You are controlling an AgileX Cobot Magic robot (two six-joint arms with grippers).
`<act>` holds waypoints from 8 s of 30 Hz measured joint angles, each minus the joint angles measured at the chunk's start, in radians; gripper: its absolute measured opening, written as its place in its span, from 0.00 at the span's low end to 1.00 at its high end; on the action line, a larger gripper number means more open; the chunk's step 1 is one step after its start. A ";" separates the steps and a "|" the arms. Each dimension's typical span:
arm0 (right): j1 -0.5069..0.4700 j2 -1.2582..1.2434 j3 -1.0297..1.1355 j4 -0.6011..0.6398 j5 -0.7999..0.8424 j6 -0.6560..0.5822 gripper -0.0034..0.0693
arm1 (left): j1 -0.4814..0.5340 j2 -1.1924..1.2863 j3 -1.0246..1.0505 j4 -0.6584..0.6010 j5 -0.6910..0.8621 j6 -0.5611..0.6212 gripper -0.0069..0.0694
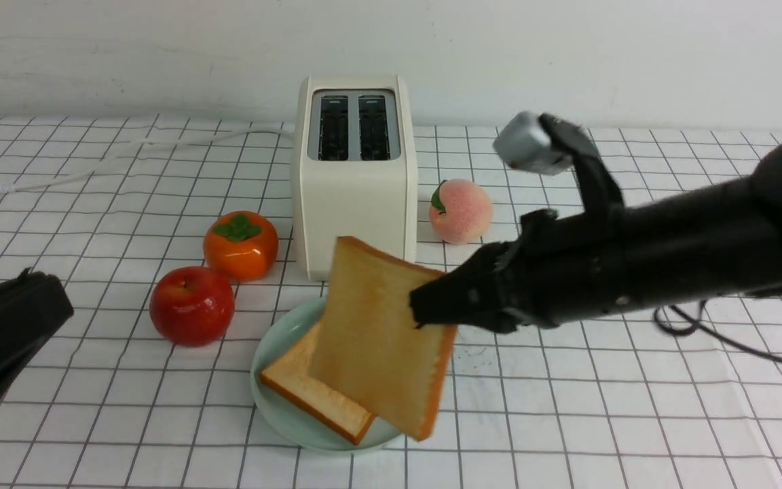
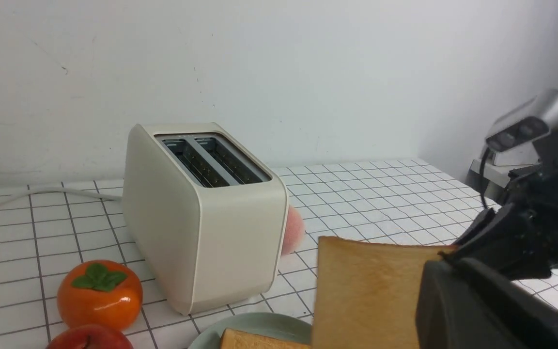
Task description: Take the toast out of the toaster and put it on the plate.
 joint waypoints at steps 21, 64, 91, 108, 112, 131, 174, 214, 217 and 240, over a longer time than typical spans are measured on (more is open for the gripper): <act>0.083 0.225 -0.029 0.306 -0.048 -0.425 0.20 | 0.000 0.000 0.000 0.003 0.014 0.000 0.09; 0.077 0.316 -0.100 0.317 -0.074 -0.470 0.20 | 0.000 0.000 0.000 0.004 0.025 0.000 0.11; 0.060 0.357 -0.113 0.320 -0.121 -0.448 0.30 | 0.000 0.000 0.000 0.004 0.026 0.000 0.11; 0.060 0.359 -0.113 0.327 -0.425 -0.671 0.84 | 0.000 0.000 0.000 0.004 0.045 0.000 0.12; 0.060 0.358 -0.113 0.328 -0.429 -0.694 0.82 | 0.000 0.000 0.000 0.004 0.045 0.000 0.12; 0.061 -0.129 -0.113 -0.649 0.013 0.498 0.04 | 0.000 0.000 0.000 0.004 -0.042 0.000 0.09; -0.031 -0.936 0.303 -1.350 0.296 1.096 0.07 | 0.000 -0.179 0.222 0.008 0.056 -0.022 0.07; -0.462 -1.537 1.046 -1.245 -0.298 0.963 0.11 | 0.000 -0.179 0.222 -0.004 0.055 -0.022 0.08; -0.462 -1.537 1.046 -1.245 -0.298 0.963 0.12 | 0.000 -0.179 0.222 -0.004 0.055 -0.022 0.08; -0.462 -1.537 1.046 -1.245 -0.298 0.963 0.14 | 0.249 -0.376 0.427 0.882 -0.124 -0.835 0.07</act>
